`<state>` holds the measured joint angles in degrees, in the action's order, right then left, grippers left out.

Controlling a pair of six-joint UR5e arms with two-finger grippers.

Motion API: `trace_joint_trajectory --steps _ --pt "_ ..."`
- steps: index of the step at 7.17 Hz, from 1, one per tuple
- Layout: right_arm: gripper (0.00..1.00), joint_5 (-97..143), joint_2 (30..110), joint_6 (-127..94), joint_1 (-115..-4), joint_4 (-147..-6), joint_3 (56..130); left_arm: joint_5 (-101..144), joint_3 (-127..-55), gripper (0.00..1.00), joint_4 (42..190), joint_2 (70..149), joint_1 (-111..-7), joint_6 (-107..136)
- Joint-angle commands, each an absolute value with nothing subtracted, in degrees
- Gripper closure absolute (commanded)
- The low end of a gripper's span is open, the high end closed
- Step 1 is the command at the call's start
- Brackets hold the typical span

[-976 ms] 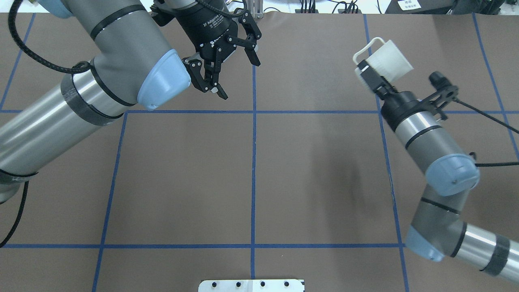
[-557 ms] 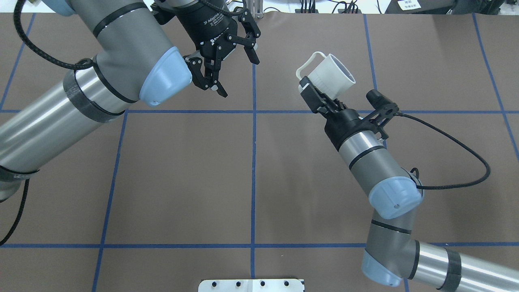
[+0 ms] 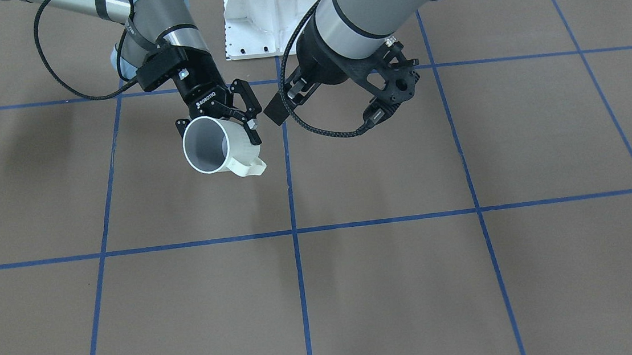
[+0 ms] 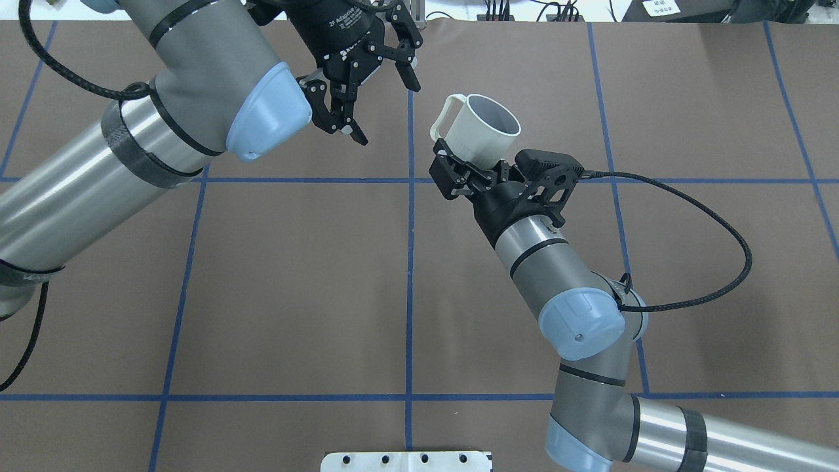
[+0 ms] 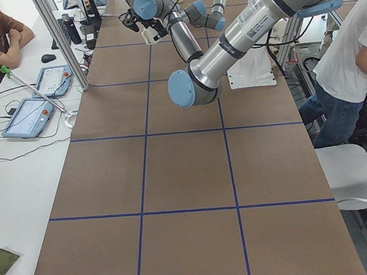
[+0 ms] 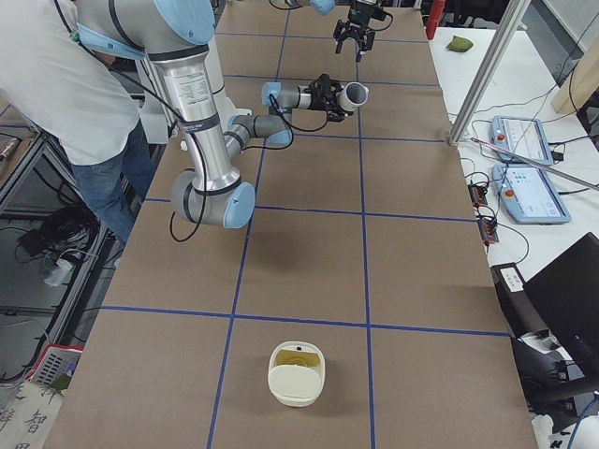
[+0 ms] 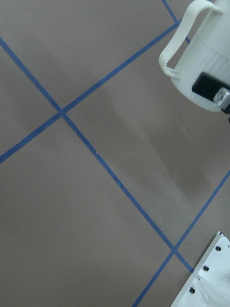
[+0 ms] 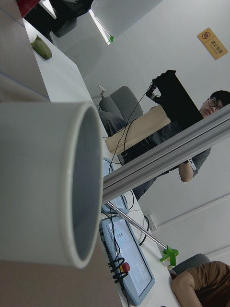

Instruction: Left arm hands cup to right arm to dump lemon

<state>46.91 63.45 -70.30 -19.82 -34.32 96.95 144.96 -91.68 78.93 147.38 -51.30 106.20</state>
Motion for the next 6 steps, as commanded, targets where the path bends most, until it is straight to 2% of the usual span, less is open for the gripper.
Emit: trace_joint_trajectory --steps 1,3,6 --pt "1.0 45.97 62.32 -67.26 -19.6 -47.03 97.21 143.62 -91.5 0.0 78.84 148.26 -51.59 102.84" --pt "1.0 45.0 62.05 -55.33 -19.51 -49.13 97.21 140.9 -91.49 0.0 78.93 149.23 -51.5 102.74" --pt "1.0 44.21 61.35 -50.2 -19.16 -49.39 97.47 137.92 -86.75 0.0 78.75 152.93 -50.98 99.24"
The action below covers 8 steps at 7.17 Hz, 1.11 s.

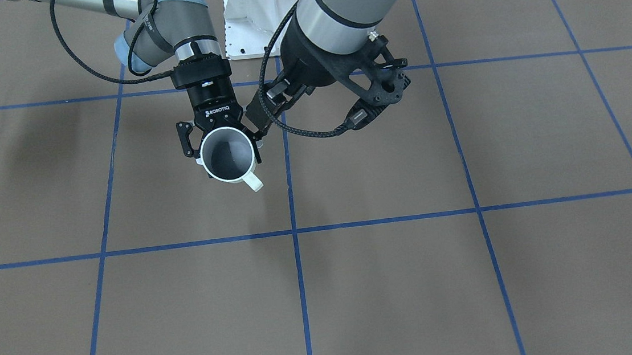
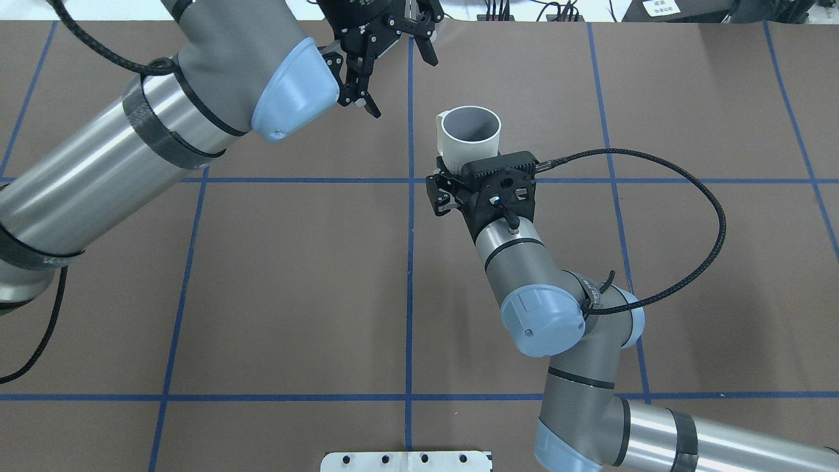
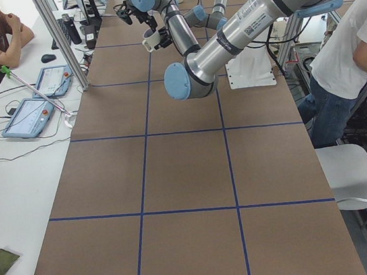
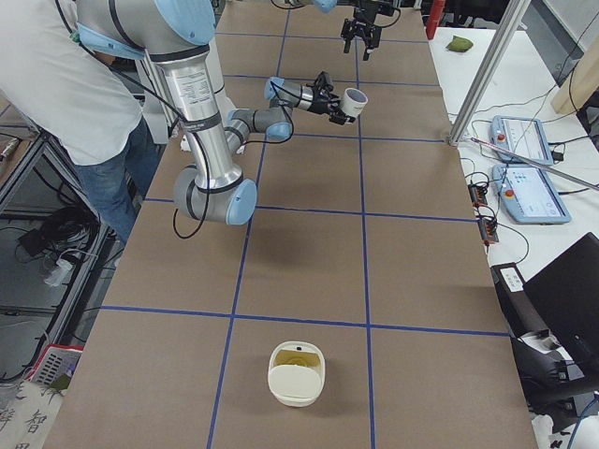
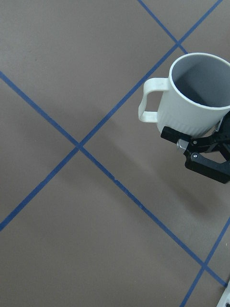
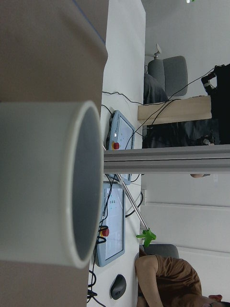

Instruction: Left arm hands cup to right arm to dump lemon

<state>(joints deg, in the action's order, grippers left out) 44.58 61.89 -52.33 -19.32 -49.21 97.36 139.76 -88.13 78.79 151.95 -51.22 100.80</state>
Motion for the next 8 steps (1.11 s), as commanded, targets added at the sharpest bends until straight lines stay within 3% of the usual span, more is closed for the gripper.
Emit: trace_joint_trajectory --steps 1,5,8 --pt "1.0 44.03 60.83 -46.97 -18.64 -49.39 97.38 137.47 -85.88 0.0 77.71 152.93 -50.37 97.66" --pt "1.0 39.47 59.68 -46.67 -17.14 -49.13 97.82 136.76 -85.08 0.02 74.45 153.19 -46.59 96.33" --pt "1.0 34.92 59.85 -46.93 -16.79 -48.87 97.3 136.85 -86.39 0.13 72.53 153.28 -45.53 96.5"
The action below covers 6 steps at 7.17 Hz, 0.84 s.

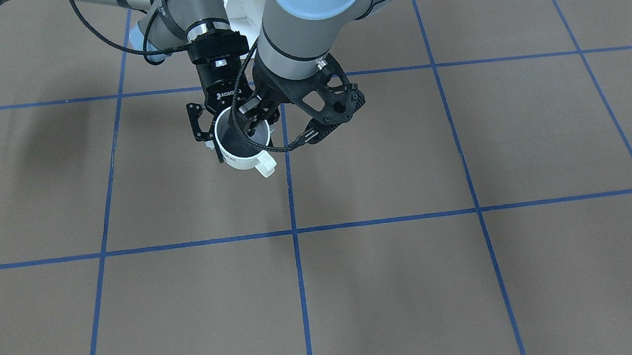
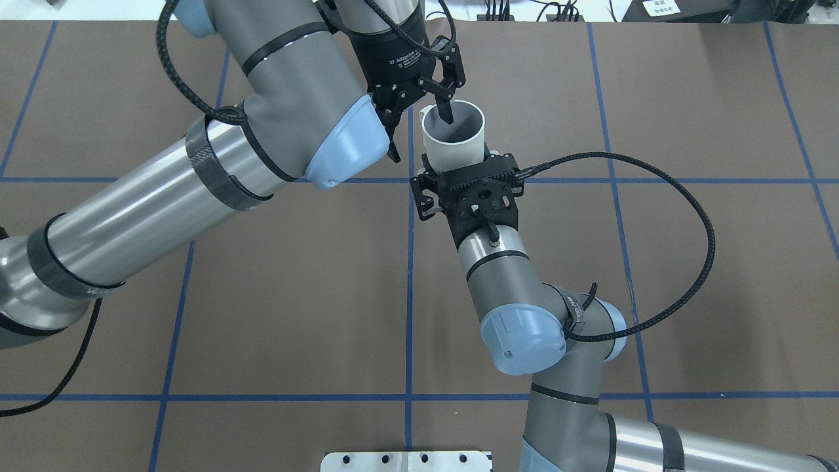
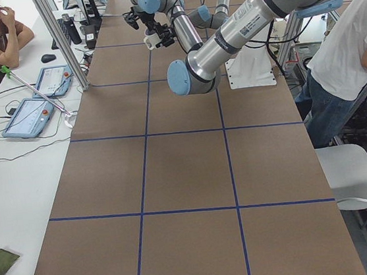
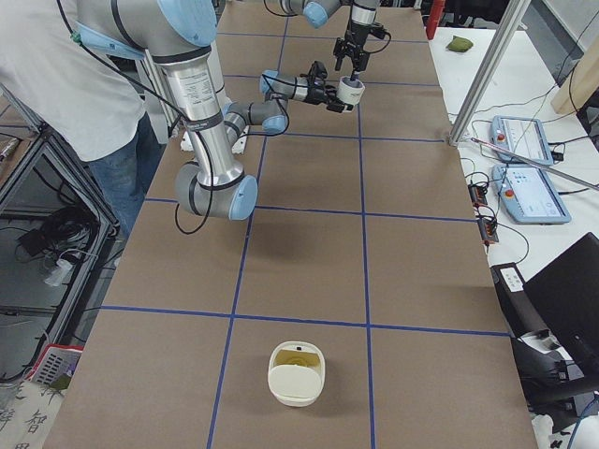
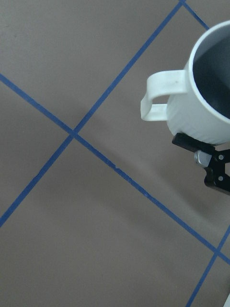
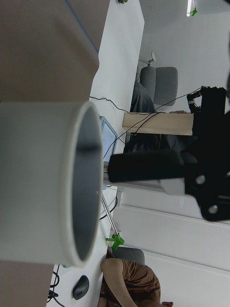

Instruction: Left arm hands cup to right arm to dump lemon

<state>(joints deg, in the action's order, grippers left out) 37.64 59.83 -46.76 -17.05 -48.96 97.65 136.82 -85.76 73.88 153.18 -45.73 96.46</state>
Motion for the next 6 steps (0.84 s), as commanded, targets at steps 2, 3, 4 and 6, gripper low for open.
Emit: trace_joint_trajectory --steps 2,3,4,6 --pt "1.0 34.01 59.85 -47.02 -15.74 -48.78 97.64 136.93 -86.31 0.22 72.16 153.98 -45.0 96.68" --pt "1.0 33.4 59.68 -47.11 -15.3 -48.78 97.91 136.93 -86.31 0.23 72.16 153.98 -45.0 96.77" --pt "1.0 32.7 59.68 -47.02 -14.94 -48.69 98.0 136.93 -86.4 0.24 72.16 153.98 -45.0 96.85" --pt "1.0 32.52 59.77 -46.93 -14.85 -48.69 98.0 136.93 -86.31 0.36 72.16 154.33 -44.91 97.03"
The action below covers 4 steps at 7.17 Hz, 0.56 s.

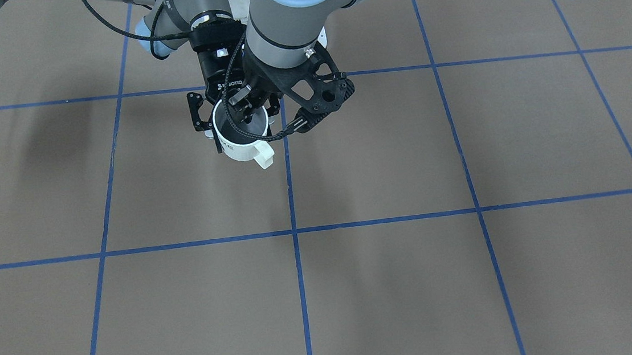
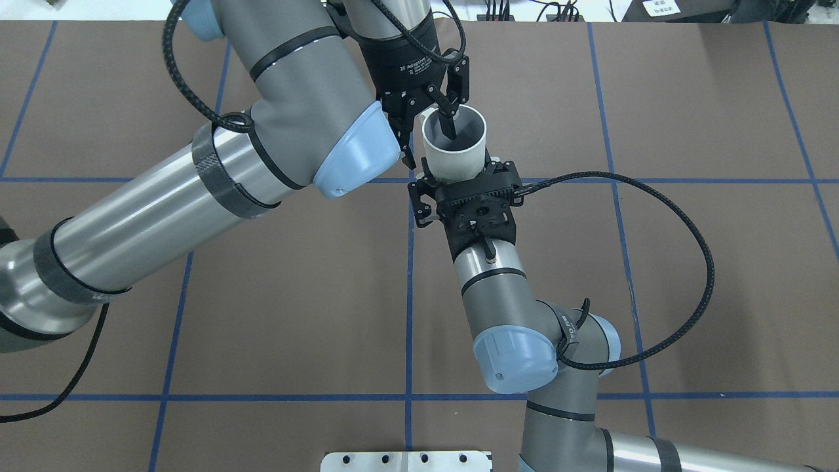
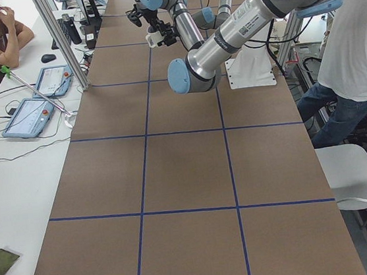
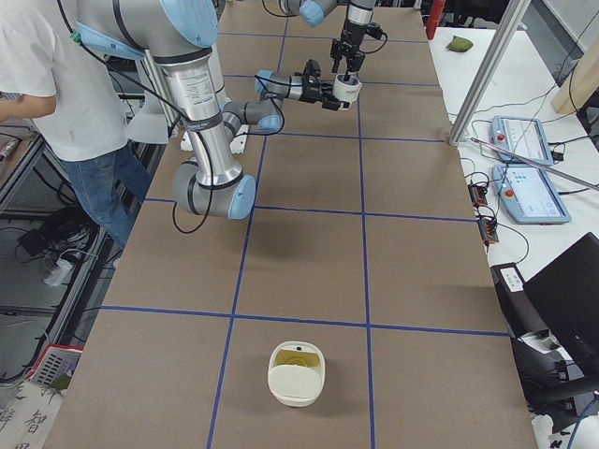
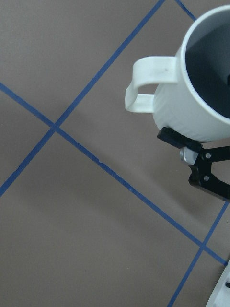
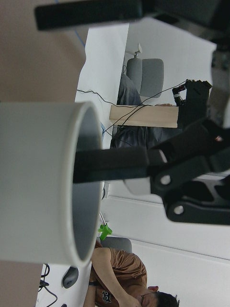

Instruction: Left arm hands cup to right arm to dump lemon

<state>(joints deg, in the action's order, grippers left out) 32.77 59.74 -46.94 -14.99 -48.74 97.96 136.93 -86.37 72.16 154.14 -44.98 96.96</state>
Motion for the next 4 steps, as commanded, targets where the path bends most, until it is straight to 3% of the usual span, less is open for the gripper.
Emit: trace_joint_trajectory --steps 1,4 --pt "1.0 32.35 59.68 -46.93 -14.68 -48.69 98.0 136.93 -86.31 0.38 72.16 154.34 -44.91 97.12" --pt "0.94 32.26 59.77 -46.67 -14.5 -48.69 98.44 136.93 -86.31 0.43 72.16 154.34 -44.91 97.12"
